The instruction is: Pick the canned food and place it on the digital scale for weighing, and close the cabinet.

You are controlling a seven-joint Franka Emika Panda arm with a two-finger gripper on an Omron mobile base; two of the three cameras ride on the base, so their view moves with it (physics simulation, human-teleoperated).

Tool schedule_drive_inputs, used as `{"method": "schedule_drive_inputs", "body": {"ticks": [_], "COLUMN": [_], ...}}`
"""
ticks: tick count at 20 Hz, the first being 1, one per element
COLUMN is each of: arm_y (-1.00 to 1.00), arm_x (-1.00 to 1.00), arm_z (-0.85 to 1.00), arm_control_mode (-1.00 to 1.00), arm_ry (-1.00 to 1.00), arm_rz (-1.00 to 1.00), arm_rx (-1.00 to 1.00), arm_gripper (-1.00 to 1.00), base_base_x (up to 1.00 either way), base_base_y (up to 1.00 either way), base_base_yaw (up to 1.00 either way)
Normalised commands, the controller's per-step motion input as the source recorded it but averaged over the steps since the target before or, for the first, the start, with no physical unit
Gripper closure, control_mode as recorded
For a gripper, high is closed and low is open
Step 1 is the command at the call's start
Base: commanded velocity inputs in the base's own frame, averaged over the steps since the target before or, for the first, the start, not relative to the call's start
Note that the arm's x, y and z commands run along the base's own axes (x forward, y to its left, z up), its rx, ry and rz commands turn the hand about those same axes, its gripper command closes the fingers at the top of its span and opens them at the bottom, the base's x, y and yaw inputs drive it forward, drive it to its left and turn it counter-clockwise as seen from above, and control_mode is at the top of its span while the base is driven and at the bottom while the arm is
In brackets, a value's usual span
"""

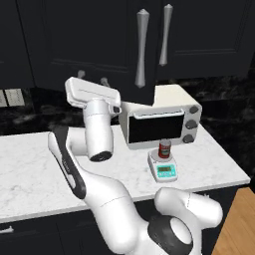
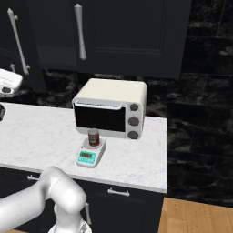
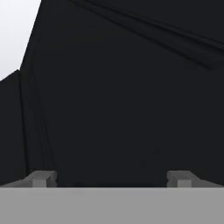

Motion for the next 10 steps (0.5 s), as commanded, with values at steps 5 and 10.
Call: {"method": "schedule_drive_inputs", "body": {"ticks": [5, 10], "arm_y": [-0.33, 0.0], "arm_x": [0.95, 0.94], "arm_z": [-0.01, 0.0], "arm_control_mode": [-1.0, -1.0], "arm_ry": [0.24, 0.19], "arm_rz": [-0.01, 0.01], "arm_rx": [0.05, 0.0], "arm_gripper": [-1.0, -1.0], "base_base_x": [0.0, 0.0], "base_base_y": [0.0, 0.0], "base_base_yaw": [0.0, 0.0]}}
